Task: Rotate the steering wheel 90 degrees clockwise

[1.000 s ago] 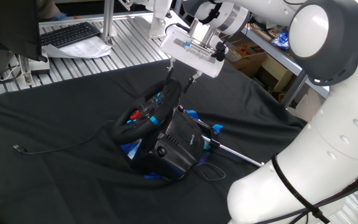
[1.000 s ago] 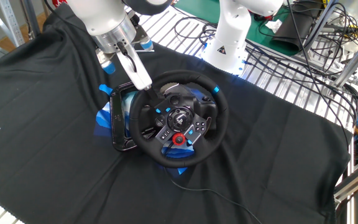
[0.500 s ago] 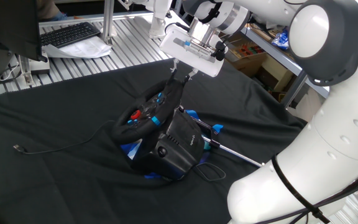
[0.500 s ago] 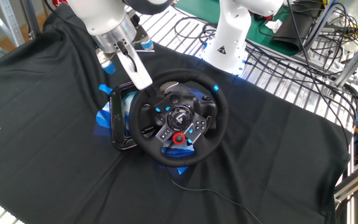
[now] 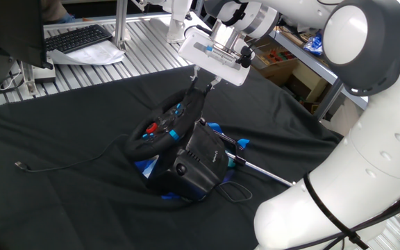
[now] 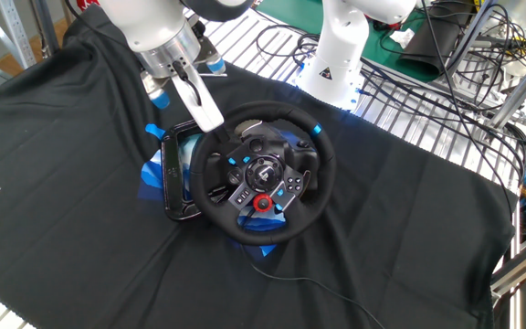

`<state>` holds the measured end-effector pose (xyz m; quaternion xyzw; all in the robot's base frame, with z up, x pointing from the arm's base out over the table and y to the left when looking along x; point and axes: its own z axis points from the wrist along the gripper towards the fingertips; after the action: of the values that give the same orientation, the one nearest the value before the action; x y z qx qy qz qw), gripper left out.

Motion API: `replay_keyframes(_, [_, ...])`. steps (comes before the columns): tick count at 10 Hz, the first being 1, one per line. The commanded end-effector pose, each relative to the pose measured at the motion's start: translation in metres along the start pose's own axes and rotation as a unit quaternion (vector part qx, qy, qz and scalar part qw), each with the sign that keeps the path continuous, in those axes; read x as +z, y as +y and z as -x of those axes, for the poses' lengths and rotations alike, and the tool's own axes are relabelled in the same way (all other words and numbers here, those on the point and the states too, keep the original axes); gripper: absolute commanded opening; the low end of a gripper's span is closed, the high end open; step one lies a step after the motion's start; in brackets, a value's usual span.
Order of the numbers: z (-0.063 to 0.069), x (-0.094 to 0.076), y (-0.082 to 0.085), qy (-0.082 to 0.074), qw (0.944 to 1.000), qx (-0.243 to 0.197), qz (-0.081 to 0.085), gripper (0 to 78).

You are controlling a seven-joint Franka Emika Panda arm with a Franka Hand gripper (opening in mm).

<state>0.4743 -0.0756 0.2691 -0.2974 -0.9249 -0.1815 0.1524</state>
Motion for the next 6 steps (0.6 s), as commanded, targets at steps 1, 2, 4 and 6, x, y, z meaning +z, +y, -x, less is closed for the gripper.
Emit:
replay_keyframes(1, [-0.0081,0.0010,0.0146,0.026,0.9978,0.029,0.054,1.1])
replay_keyframes(2, [-0.0081,0.0010,0.0146,0.023,0.9980,0.030,0.051,1.1])
replay_keyframes(4, [-0.0082,0.0010,0.0147,0.022,0.9980,0.031,0.050,1.1])
replay_keyframes(6, [-0.0102,0.0010,0.0155,0.022,0.9980,0.033,0.050,1.1])
